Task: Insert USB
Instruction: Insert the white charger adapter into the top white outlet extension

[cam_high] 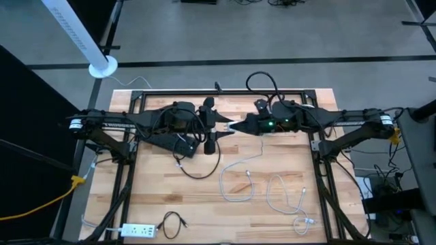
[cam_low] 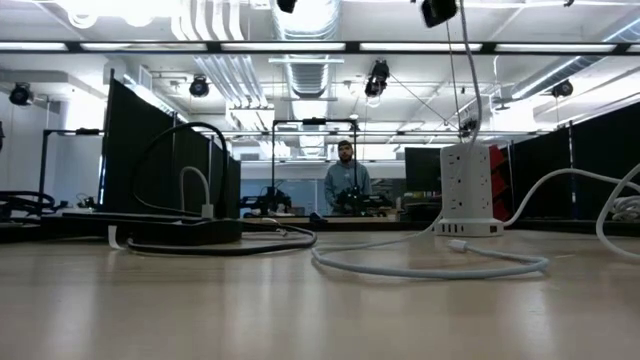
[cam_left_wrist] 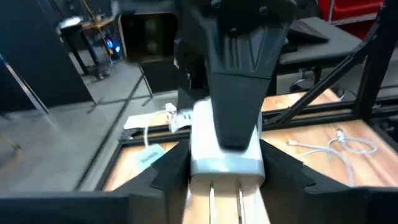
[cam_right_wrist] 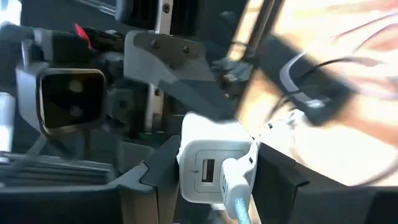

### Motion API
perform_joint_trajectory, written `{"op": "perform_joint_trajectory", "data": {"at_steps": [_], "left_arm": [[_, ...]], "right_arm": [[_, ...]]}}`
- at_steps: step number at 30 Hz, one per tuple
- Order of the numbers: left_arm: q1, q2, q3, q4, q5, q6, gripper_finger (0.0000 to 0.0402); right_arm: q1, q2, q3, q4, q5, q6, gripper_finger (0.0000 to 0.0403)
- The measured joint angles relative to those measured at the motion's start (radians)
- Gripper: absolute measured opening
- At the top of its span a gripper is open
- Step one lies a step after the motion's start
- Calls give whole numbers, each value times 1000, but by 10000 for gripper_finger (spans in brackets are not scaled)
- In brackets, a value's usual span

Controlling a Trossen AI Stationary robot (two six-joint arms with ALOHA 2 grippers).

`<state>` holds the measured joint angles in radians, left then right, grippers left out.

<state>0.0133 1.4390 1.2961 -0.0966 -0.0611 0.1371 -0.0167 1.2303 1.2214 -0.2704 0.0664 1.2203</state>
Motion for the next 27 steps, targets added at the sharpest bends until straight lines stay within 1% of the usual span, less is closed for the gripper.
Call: {"op": "perform_joint_trajectory", "data": {"at_steps": [2, 5, 7, 9, 12, 16, 19, 23, 27], "left_arm": [[12, -2, 0, 4, 29, -10, 214], [30, 4, 0, 2, 80, -34, 275], [41, 8, 0, -3, 84, -45, 304], [53, 20, -2, 20, 87, -53, 320], [79, 57, -2, 93, 103, -90, 327], [111, 149, -3, 250, 194, -156, 316], [129, 226, -3, 355, 234, -205, 312], [155, 321, -4, 473, 239, -269, 311], [196, 395, -2, 572, 281, -381, 311]], "right_arm": [[-1, -38, 1, -36, 45, -22, 145], [-1, -90, 1, -151, 106, -41, 145], [-2, -118, 0, -211, 139, -60, 145], [3, -156, 0, -285, 173, -73, 145], [24, -224, -1, -403, 267, -108, 145], [84, -311, -25, -593, 418, -135, 145], [141, -365, -71, -690, 514, -123, 145], [207, -402, -176, -701, 609, -122, 145], [280, -416, -283, -728, 720, -92, 145]]}}
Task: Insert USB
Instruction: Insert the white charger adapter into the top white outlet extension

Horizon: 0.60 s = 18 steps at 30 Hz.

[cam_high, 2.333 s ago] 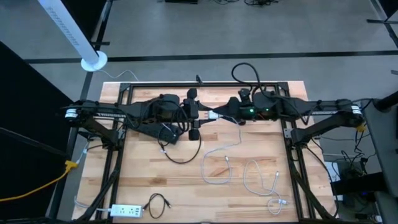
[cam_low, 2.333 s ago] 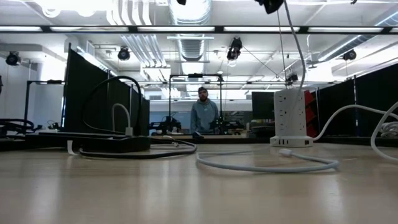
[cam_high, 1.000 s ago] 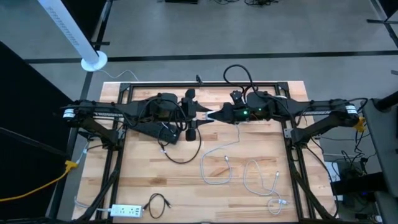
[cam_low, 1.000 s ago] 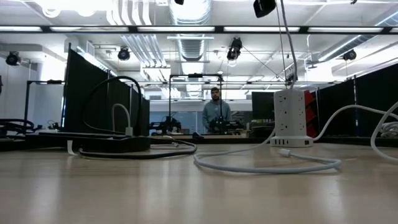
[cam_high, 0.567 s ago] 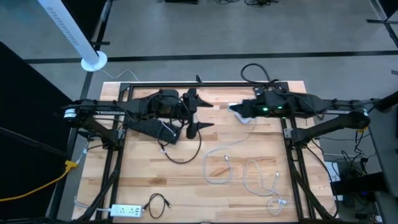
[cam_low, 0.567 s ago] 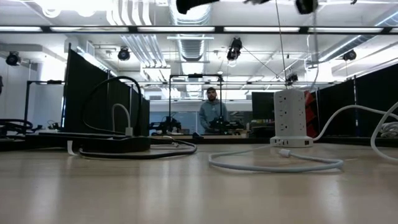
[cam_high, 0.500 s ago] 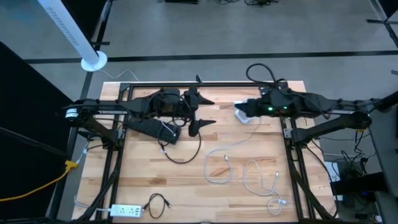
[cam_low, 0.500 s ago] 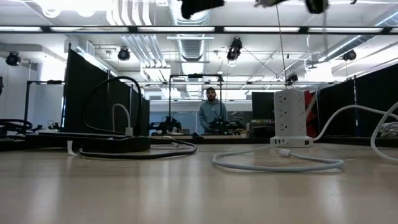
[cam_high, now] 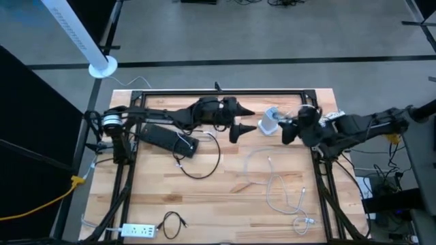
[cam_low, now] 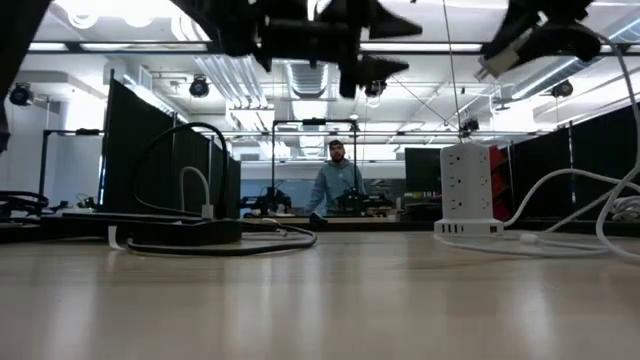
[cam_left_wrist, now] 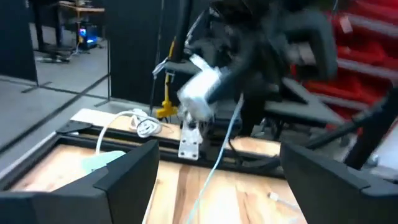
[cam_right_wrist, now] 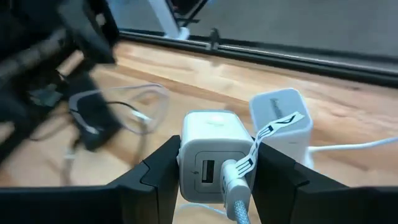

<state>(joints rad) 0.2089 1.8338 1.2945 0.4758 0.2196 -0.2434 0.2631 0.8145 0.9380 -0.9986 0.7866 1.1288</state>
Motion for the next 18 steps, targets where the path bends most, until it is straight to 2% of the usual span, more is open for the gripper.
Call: {"op": "perform_joint_trajectory", "data": {"at_steps": [5, 10, 18], "left_arm": [[25, 53, 0, 40, -4, -33, 311], [45, 87, 2, 67, -6, -35, 311], [58, 164, 15, 141, -76, -83, 311]], "right_arm": [[93, -23, -84, -55, 177, 20, 145], [110, -19, -190, -59, 188, 87, 145], [161, -20, -319, -59, 296, 189, 145]]}}
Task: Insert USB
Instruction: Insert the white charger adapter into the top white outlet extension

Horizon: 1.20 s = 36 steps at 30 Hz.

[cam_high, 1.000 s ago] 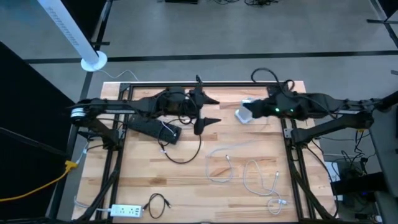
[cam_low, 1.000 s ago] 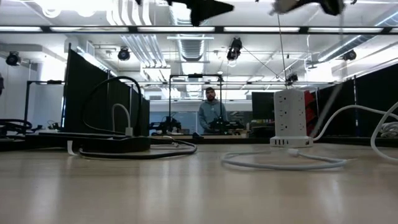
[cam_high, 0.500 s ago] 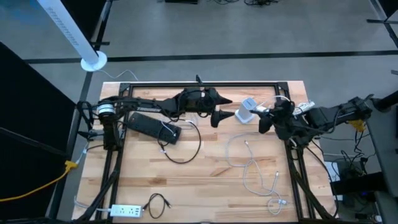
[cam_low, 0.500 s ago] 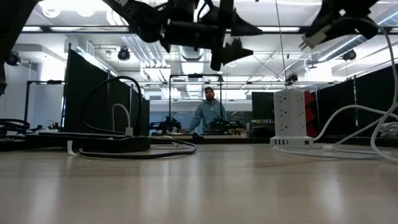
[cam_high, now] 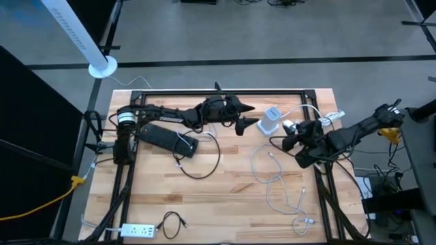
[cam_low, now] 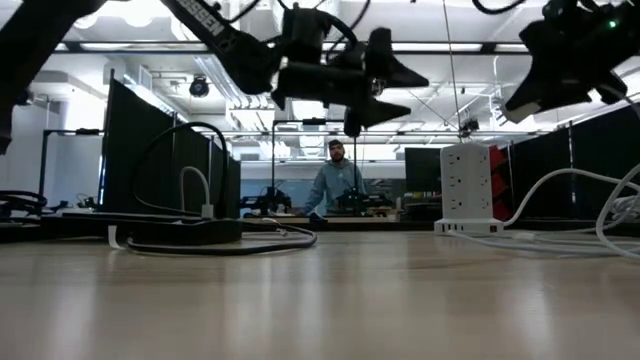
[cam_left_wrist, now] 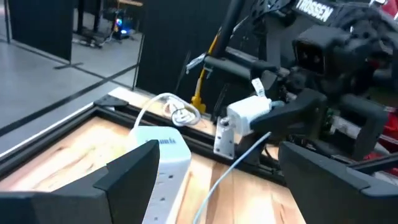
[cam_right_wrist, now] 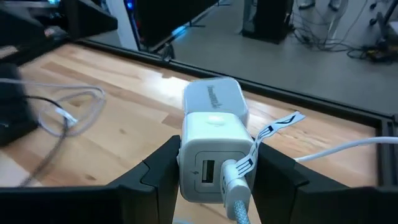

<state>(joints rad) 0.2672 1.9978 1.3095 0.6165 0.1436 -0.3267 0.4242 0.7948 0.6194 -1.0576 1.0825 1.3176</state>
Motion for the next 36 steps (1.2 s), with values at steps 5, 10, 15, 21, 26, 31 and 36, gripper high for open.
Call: {"op": "perform_joint_trajectory", "data": {"at_steps": [5, 10, 15, 21, 26, 31, 36], "left_arm": [[2, 104, 131, -22, -6, 23, 311], [1, 240, 351, -104, -4, 53, 311], [3, 333, 543, -234, 5, 86, 311], [2, 410, 650, -374, 6, 109, 311], [6, 423, 668, -402, -13, 109, 311], [6, 426, 662, -409, -21, 112, 311], [6, 426, 662, -416, -22, 112, 311]], "right_arm": [[2, -3, -77, 39, 18, 10, 145], [1, -1, -156, 124, 48, 18, 145], [1, 2, -219, 206, 106, -53, 145], [1, 2, -310, 301, 152, -91, 145], [1, 6, -390, 510, 196, -236, 145], [1, 6, -465, 768, 204, -450, 145], [-1, 3, -471, 787, 250, -483, 145]]}}
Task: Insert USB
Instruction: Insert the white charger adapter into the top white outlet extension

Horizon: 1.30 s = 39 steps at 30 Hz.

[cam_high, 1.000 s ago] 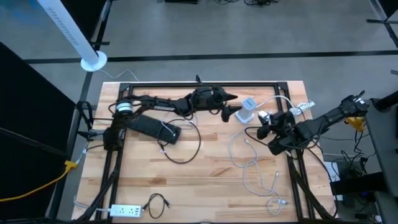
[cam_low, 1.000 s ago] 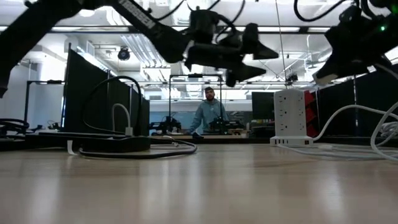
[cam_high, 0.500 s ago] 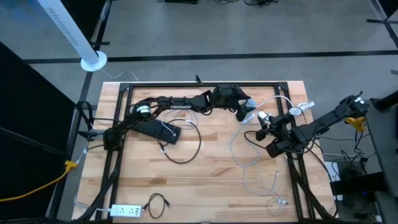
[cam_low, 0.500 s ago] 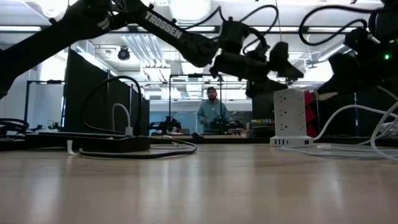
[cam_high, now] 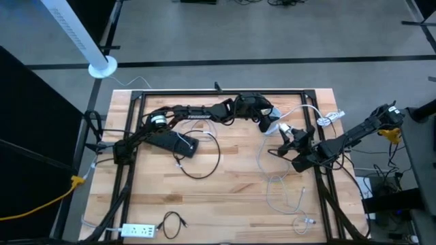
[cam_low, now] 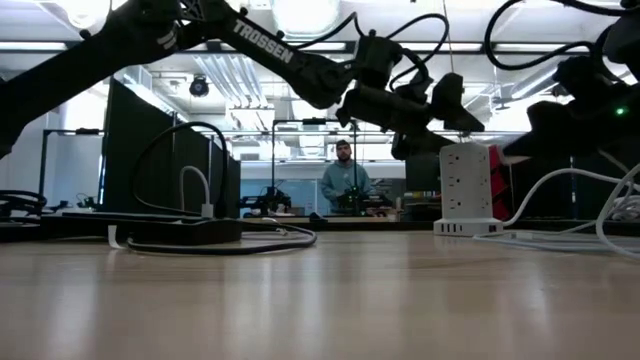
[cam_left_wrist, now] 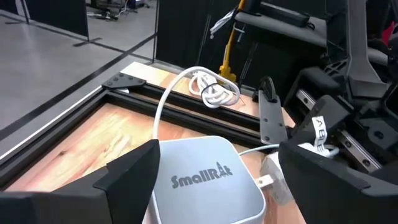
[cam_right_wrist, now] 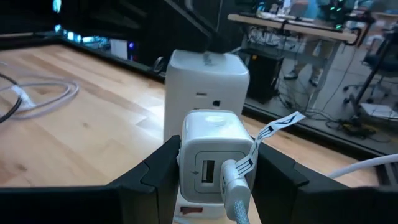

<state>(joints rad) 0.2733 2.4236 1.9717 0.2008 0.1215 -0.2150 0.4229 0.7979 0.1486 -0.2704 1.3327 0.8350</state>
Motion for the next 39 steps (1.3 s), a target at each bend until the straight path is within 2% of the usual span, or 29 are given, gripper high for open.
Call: {"op": "perform_joint_trajectory", "data": {"at_steps": [7, 12, 16, 19, 21, 24, 25, 31, 39], "left_arm": [[-9, 0, 85, -96, -4, 38, 311], [-9, -1, 105, -118, -87, 110, 311], [-8, -1, 67, -44, -138, 128, 304], [-14, -1, 63, -25, -139, 128, 248], [-21, -1, 63, -16, -139, 133, 175], [-35, -1, 63, -2, -138, 156, 43], [-39, -1, 63, 0, -138, 161, 24], [-43, 11, 60, 10, -139, 177, 3], [-44, 55, 59, 51, -140, 179, 0]], "right_arm": [[0, 1, 0, 24, 32, 2, 145], [0, 2, 1, 30, 40, -23, 145], [0, 2, 1, 38, 40, -25, 145], [0, 2, 1, 41, 37, -25, 145], [0, 2, 1, 45, 31, -25, 145], [0, 2, 1, 45, 28, -33, 145], [0, 2, 1, 45, 28, -36, 145], [-8, 2, 1, 46, 28, -25, 145], [-35, 3, 1, 54, 28, -25, 145]]}}
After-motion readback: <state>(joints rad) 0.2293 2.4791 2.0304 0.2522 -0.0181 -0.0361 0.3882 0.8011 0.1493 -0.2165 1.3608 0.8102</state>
